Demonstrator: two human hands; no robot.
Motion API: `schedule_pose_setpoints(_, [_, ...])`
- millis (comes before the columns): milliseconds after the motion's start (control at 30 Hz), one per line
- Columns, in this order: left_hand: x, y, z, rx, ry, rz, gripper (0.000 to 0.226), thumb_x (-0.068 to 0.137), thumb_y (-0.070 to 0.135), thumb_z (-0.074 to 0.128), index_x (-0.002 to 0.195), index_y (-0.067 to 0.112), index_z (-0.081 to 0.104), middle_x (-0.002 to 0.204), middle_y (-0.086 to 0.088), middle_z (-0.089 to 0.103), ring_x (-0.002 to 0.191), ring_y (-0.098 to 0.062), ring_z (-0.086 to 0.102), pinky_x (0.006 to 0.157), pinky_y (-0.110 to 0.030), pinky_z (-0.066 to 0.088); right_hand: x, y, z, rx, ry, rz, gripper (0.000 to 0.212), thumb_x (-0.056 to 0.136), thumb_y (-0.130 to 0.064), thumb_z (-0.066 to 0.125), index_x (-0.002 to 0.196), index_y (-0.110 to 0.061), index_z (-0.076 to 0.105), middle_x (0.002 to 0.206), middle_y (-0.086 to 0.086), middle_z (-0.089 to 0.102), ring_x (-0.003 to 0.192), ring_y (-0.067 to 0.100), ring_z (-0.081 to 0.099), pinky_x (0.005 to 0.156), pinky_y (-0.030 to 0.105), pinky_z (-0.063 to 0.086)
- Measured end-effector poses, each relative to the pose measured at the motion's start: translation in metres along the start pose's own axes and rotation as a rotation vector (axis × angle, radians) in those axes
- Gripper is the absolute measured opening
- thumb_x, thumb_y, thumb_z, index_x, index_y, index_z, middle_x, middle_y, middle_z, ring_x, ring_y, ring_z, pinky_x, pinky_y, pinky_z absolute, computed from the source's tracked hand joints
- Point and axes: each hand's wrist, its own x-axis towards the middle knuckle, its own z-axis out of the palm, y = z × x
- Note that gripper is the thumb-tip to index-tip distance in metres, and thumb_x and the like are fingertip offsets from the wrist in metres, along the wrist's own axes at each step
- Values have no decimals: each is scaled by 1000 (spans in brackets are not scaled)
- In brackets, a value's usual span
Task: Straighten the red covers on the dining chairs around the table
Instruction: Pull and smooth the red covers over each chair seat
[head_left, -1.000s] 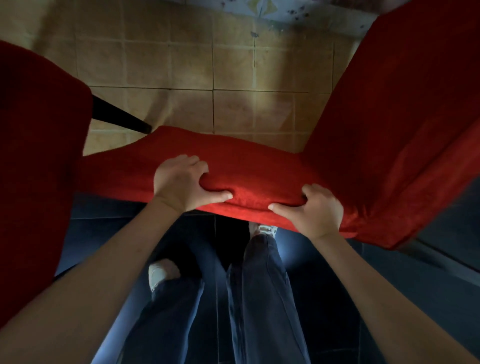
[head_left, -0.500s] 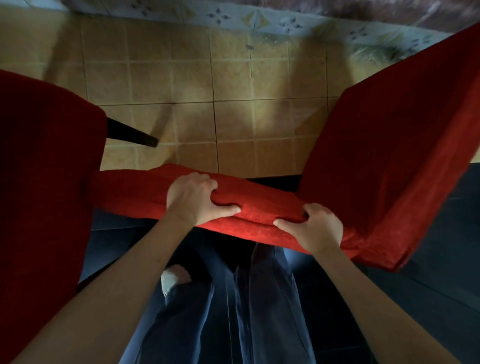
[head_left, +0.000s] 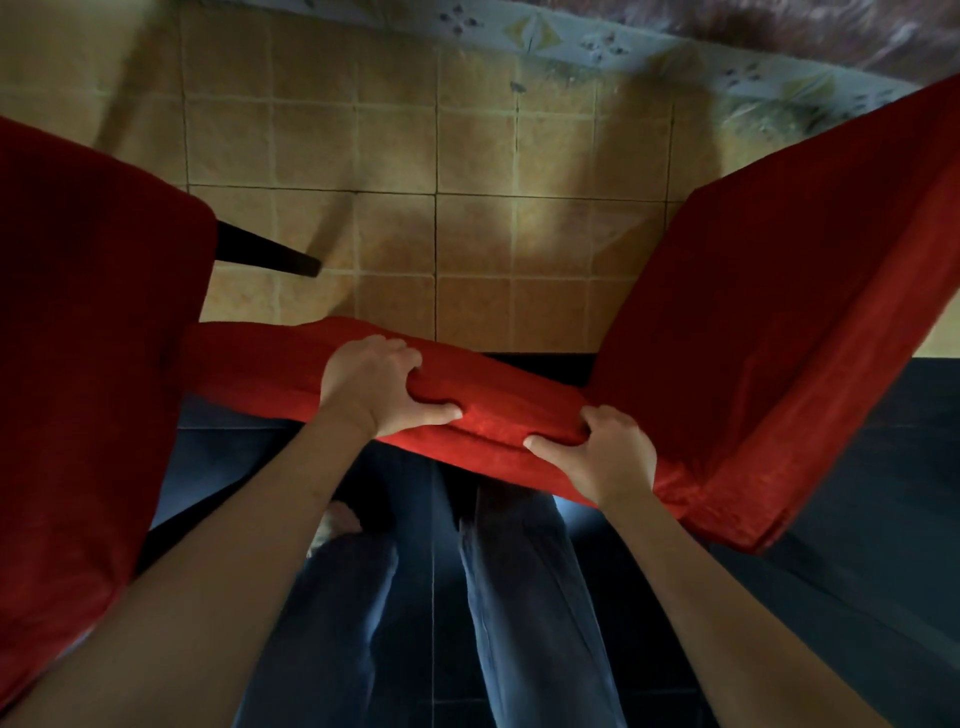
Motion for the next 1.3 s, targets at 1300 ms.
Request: schedule_pose_setpoints(1300, [-28,-141,-12,-142,338,66,85,49,84,62,103,19,70,91,-3,72,83,-26,66,78,-35,46,18,-174,30,54,-208,-68,63,59,-51,84,110,-20,65,112,-3,63,107,17,58,93,35,45])
